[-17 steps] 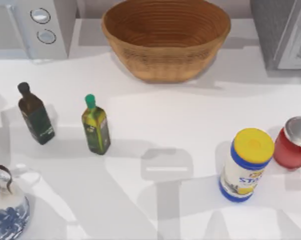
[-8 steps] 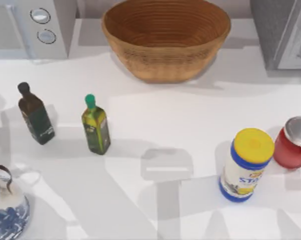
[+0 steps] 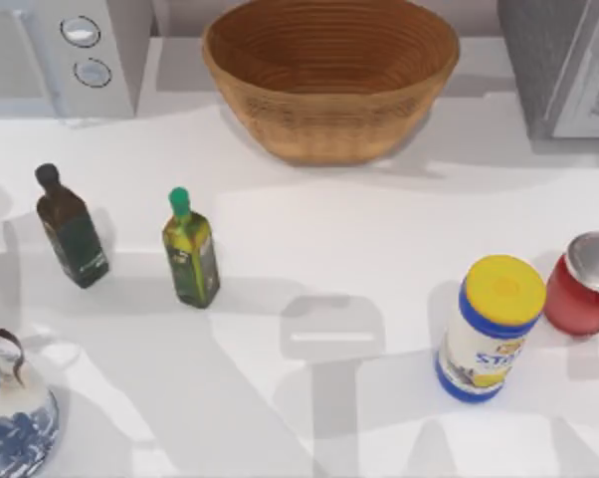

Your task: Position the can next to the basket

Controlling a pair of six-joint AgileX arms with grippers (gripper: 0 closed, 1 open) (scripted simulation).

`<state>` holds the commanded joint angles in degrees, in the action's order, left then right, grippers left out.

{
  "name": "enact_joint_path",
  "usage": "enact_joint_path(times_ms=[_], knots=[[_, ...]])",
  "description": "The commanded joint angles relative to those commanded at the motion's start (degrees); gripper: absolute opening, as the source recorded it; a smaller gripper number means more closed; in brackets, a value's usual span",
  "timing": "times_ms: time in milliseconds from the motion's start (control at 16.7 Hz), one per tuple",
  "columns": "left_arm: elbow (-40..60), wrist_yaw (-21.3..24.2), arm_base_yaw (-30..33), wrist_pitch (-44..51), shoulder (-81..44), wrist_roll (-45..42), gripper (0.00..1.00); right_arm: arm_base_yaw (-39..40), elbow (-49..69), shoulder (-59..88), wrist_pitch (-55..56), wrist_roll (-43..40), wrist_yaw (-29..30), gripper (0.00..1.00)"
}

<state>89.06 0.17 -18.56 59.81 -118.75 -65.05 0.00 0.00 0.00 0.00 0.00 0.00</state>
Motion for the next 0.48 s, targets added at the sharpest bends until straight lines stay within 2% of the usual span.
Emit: enact_joint_path(times_ms=[240, 480], knots=[[5.26, 1.16, 3.75, 0.12, 0.69, 7.55, 0.0, 0.0, 0.0, 0.0, 0.0, 0.0, 0.0, 1.0], [13.17, 3.2, 11.81, 1.64, 0.97, 21.89, 0.0, 0.0, 0.0, 0.0, 0.0, 0.0, 0.0, 1.0]])
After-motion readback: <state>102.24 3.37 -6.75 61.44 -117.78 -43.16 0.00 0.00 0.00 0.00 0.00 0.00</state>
